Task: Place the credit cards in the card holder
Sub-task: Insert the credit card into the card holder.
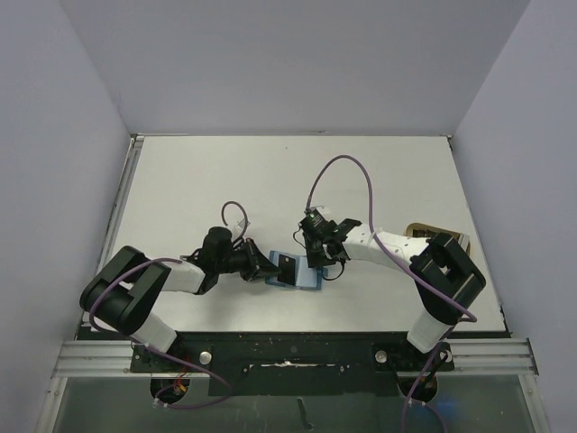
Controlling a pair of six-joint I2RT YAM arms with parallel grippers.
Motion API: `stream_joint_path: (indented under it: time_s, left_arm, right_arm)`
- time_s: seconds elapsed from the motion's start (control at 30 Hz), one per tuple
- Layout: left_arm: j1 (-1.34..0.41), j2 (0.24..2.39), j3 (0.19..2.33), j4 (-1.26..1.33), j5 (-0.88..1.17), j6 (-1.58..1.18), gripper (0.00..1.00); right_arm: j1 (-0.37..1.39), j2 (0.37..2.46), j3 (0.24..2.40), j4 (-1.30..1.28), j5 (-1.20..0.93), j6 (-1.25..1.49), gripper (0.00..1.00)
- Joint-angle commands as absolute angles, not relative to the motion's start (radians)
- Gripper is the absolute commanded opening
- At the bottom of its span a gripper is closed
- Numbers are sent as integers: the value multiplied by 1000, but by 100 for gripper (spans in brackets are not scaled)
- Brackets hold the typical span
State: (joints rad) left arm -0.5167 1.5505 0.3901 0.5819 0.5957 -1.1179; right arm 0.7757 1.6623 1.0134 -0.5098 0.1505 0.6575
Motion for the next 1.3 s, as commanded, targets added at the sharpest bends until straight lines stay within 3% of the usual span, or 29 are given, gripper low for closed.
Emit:
stream_joint_path:
  time_s: [0.0,1.27]
  left_arm:
    - [-535,1571,445,677,620,-1090,0]
    - [-587,1684,635,286,519,-875,0]
  right_arm:
    - [781,1618,989,-469,201,644,23]
    - [781,1612,936,-428,225,660,21]
